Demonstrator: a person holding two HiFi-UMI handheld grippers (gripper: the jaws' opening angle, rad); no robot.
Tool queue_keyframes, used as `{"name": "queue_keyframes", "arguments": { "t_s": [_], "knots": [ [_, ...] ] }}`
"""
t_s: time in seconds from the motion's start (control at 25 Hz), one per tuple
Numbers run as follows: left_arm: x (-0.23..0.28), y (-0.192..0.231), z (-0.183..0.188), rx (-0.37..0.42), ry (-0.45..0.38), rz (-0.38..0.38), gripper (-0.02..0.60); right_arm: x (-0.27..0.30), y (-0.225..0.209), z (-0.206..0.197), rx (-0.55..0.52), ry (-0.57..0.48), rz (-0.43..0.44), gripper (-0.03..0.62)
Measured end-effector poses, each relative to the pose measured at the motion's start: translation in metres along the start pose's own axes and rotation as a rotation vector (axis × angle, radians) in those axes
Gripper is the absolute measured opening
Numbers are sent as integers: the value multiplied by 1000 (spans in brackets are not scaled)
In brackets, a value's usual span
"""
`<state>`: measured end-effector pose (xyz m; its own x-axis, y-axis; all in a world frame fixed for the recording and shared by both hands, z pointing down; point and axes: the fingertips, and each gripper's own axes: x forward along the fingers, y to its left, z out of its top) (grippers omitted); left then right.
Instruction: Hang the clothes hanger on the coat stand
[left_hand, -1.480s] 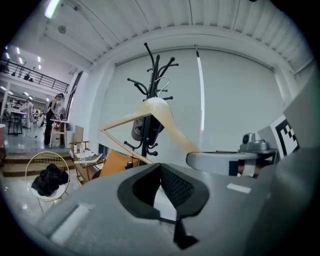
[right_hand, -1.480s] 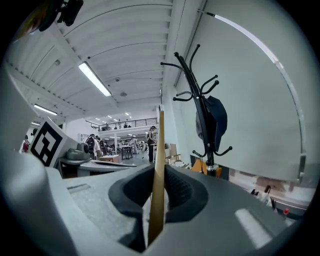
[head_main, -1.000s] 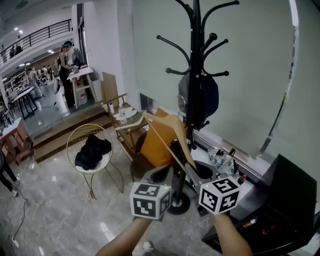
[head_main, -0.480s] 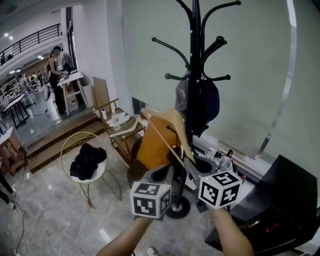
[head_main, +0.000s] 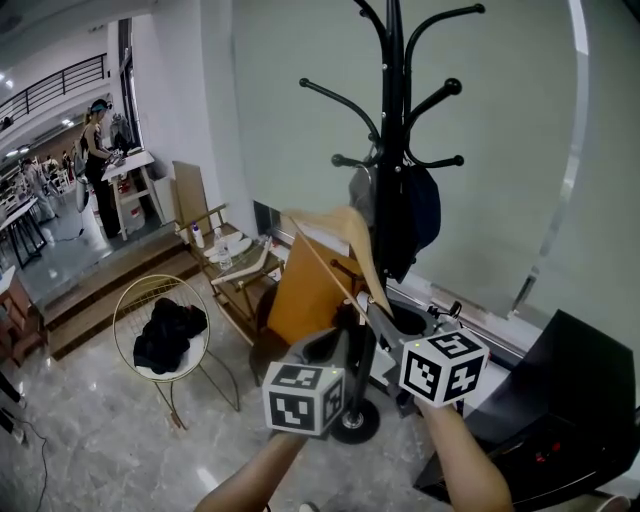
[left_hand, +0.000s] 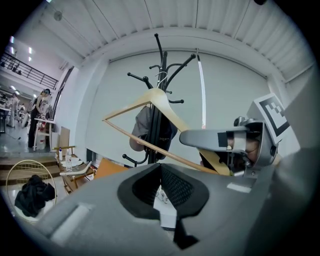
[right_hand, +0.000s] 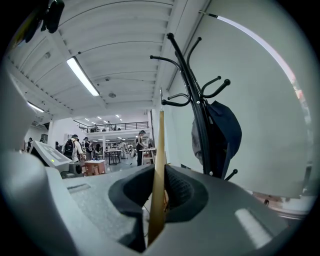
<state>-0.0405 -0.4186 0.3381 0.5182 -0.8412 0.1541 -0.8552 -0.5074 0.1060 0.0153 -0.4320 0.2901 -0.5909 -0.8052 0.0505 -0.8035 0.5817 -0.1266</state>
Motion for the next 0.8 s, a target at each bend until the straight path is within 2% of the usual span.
{"name": "queue_keyframes", "arguments": {
  "t_s": [0.8],
  "knots": [
    [20,22,21,21,-29,-40,5,39,-20,20,1,-10,-62,54]
  ]
}}
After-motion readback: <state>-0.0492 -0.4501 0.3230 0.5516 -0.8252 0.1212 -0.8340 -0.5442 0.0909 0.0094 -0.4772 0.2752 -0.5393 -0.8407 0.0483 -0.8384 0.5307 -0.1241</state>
